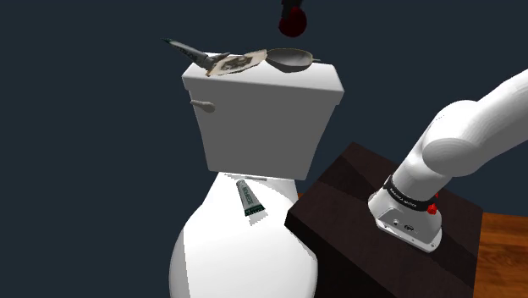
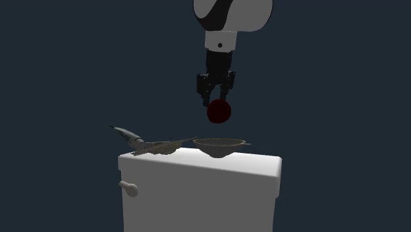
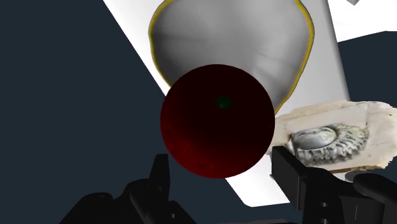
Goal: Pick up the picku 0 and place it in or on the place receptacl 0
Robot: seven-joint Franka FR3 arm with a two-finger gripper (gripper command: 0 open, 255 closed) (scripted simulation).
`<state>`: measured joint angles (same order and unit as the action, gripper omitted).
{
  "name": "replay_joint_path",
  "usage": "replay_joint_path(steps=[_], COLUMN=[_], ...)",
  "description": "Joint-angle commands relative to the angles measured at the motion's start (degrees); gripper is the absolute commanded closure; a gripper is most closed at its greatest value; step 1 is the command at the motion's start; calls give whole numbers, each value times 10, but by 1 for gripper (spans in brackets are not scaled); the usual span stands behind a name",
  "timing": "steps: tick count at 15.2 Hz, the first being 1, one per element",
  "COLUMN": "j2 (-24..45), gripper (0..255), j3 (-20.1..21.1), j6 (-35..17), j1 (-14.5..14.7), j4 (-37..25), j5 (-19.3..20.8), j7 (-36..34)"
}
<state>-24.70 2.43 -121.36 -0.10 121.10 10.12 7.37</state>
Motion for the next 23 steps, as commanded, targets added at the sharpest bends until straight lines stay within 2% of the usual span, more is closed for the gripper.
replay_joint_path(steps=[1, 9, 16, 17, 22, 23], j2=[-1, -2, -2, -2, -2, -12], gripper=[255, 255, 255, 0, 0, 0], j3=[1, 1, 1, 1, 1, 2], j6=[-16, -73, -73, -73, -73, -54], j1=[0, -2, -2, -2, -2, -1], j4=[17, 76, 76, 76, 76, 67], j5=[2, 8, 8, 8, 8, 6], j7=[-4, -15, -15, -15, -15, -13])
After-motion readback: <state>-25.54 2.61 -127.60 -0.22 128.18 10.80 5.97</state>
